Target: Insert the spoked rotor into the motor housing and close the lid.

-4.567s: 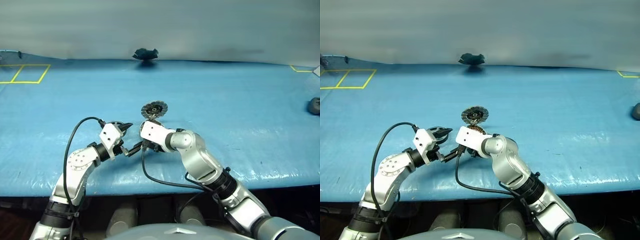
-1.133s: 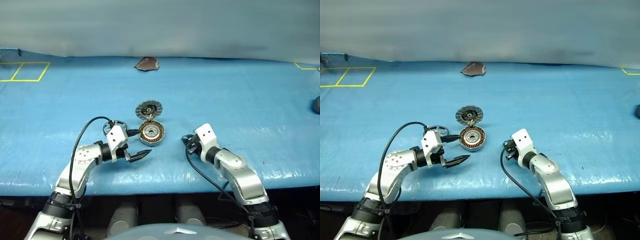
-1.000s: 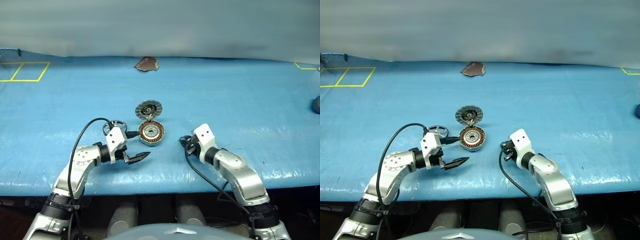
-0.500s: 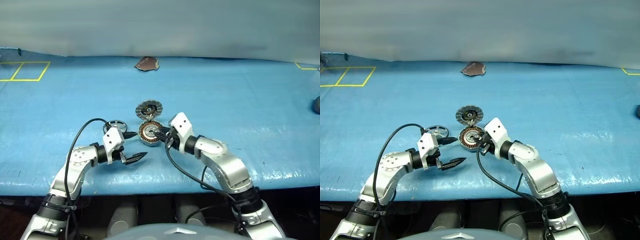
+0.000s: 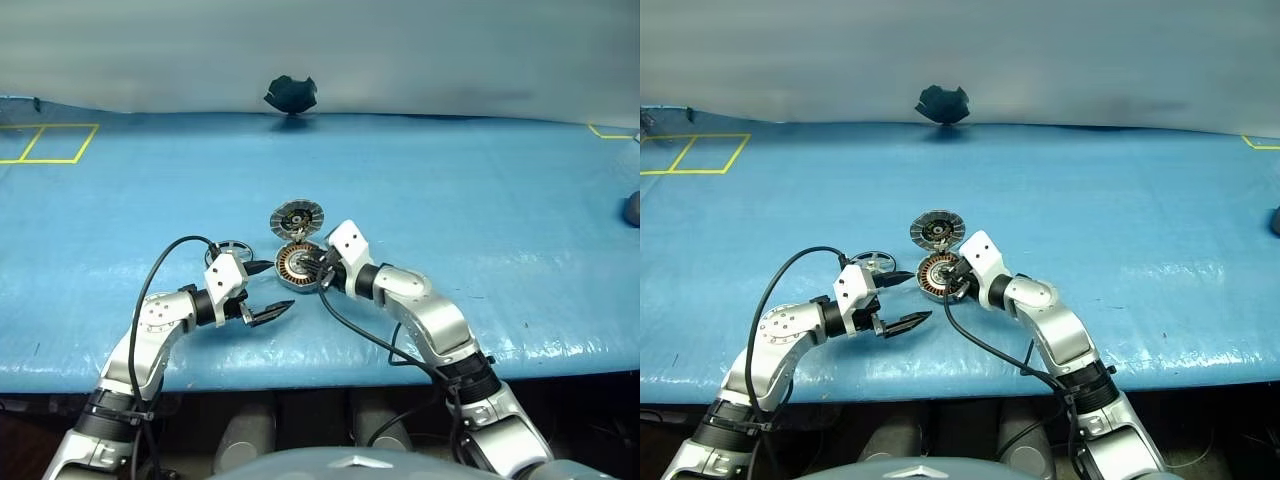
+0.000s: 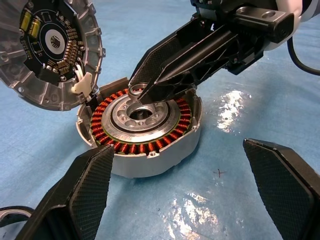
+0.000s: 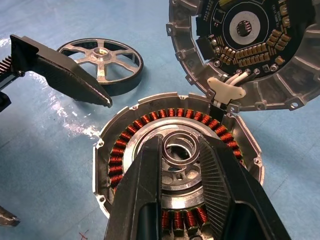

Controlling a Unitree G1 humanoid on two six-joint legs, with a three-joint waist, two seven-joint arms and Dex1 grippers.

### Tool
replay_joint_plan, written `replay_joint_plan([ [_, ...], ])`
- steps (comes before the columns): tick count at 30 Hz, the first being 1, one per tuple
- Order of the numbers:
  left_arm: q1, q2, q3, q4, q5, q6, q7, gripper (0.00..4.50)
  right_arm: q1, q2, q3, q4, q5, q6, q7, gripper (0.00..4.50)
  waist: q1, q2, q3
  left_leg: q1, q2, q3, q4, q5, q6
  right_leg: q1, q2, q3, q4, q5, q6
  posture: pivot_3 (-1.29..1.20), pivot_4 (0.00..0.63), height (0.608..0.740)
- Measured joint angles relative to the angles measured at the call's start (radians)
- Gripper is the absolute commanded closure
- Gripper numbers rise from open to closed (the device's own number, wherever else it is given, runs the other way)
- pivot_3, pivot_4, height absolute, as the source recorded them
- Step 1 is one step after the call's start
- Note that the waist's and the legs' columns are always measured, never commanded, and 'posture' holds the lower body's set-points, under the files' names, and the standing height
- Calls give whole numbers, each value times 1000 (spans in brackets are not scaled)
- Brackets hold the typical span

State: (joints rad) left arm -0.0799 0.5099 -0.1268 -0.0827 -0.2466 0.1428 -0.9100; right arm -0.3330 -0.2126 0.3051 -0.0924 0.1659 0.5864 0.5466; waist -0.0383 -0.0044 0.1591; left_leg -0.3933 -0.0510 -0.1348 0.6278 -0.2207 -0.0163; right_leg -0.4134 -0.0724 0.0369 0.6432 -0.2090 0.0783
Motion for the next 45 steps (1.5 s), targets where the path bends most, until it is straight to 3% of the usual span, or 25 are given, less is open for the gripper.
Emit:
replay_joint_plan([
  [45,-3,0,0,24,2,-21,28,0,-16,18,24,36,-46,-19,14,3770,-1,0,0,0,0,0,0,0,0,0,0,0,0,0,0,0,150,740],
])
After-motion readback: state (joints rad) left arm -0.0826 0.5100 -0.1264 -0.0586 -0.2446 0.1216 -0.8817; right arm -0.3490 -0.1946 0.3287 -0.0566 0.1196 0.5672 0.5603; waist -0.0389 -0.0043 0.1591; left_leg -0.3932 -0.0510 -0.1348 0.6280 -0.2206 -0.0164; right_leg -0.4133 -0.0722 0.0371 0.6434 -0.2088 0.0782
